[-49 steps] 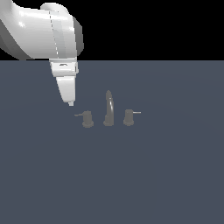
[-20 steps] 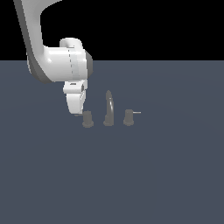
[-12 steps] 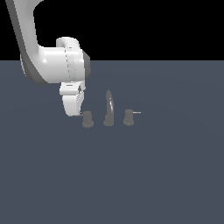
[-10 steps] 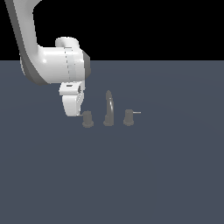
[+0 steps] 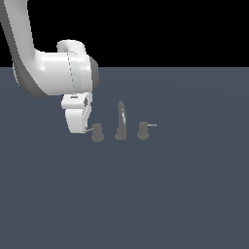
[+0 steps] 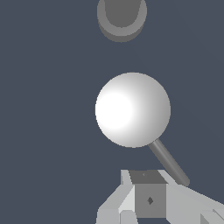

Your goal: Turn on the faucet by rotating a designated handle.

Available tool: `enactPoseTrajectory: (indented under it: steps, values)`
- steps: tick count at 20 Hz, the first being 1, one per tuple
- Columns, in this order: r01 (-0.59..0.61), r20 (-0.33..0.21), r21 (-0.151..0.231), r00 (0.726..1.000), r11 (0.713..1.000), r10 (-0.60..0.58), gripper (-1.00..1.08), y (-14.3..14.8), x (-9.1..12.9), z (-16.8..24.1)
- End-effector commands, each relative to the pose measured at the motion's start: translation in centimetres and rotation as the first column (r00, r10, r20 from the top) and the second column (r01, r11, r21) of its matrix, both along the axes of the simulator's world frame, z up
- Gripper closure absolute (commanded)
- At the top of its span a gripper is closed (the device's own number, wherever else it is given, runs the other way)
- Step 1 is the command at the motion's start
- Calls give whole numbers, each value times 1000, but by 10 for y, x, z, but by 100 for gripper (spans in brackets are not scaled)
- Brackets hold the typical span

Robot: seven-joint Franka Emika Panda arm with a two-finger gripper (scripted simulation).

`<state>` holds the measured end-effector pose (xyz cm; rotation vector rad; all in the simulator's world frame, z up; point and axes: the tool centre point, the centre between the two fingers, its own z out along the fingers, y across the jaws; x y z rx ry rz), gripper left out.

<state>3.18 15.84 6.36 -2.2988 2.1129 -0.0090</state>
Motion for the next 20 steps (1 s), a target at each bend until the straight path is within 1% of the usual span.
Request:
enactPoseTrajectory:
  steps: [1,3,4,15,16,17,20]
  values:
    - [8,-16,-10,1000,1000,-8,108,-10,-13,0]
    - [8,-16,-10,1000,1000,-8,108,-10,-16,0]
    - [-4,-7,-1,1000,1000,4,108,0,-11,0]
    - [6,-17,-10,1000,1000,-6,108,-43,-35,0]
    - [6,-17,-10,1000,1000,-6,108,-43,-35,0]
    - [-24,-11,3,1000,1000,24,108,-19,-34,0]
    - [-12,-14,-2,1000,1000,12,108,-43,-29,0]
